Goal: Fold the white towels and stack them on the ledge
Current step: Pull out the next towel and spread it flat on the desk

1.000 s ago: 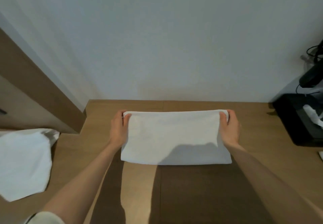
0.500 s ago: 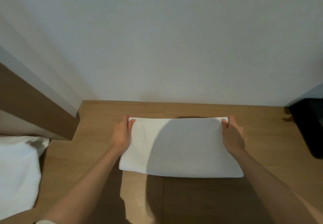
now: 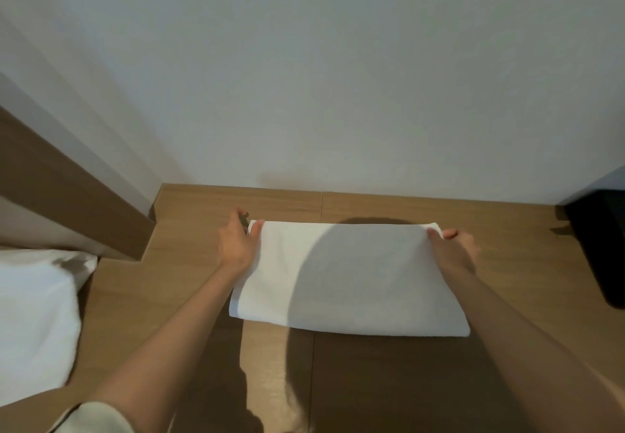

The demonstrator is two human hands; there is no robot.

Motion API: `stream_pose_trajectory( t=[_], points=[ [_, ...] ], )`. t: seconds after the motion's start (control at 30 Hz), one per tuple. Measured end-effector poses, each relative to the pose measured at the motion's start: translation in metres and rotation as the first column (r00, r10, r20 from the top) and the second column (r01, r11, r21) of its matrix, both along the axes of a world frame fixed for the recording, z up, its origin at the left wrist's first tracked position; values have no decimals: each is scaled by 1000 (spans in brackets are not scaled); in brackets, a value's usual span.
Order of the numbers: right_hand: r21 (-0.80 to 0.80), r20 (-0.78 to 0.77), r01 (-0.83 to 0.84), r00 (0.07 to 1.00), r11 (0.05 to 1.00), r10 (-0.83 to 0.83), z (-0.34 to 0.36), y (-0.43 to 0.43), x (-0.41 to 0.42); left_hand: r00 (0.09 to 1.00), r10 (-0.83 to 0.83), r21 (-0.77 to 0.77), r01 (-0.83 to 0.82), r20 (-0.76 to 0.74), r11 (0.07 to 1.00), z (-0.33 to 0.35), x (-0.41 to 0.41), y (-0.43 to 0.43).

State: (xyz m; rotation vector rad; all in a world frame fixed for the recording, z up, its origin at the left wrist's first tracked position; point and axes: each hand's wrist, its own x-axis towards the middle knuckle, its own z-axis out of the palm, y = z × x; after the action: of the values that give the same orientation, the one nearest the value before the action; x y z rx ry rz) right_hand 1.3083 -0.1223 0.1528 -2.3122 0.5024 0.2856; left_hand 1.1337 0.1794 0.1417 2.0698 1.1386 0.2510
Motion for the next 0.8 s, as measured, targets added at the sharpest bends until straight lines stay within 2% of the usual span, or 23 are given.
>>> stream_pose_trajectory(
  t=[0.13,0.27,0.4,0.53,0.63,0.7,0.8],
  points=[
    [19,44,17,999,1000,-18,5,-4,-17,999,47,-108,-45,14,993,2,-8,-2],
    [-14,50,-64,997,998,64,5,-17,-45,1000,25,-139,-23,15,990,3,-37,-11],
    [-65,43,-124,991,990,127,0,-37,-71,998,36,-169,-43,-45,985,4,-70,-32],
    [-166,-8,-204,979,965,205,-5,-53,-96,990,-62,-219,33,-129,975,5,-91,-50],
    [-262,12,-248,965,933,261,-5,-59,-101,985,-45,-164,18,-165,986,10,-88,-58],
    [-273,82,-270,950,923,302,-4,-62,-100,983,-9,-91,-8,-186,996,12,-83,-61],
    [-298,149,-319,915,900,374,-4,-64,-101,948,12,69,11,-319,998,11,-86,-66]
  ],
)
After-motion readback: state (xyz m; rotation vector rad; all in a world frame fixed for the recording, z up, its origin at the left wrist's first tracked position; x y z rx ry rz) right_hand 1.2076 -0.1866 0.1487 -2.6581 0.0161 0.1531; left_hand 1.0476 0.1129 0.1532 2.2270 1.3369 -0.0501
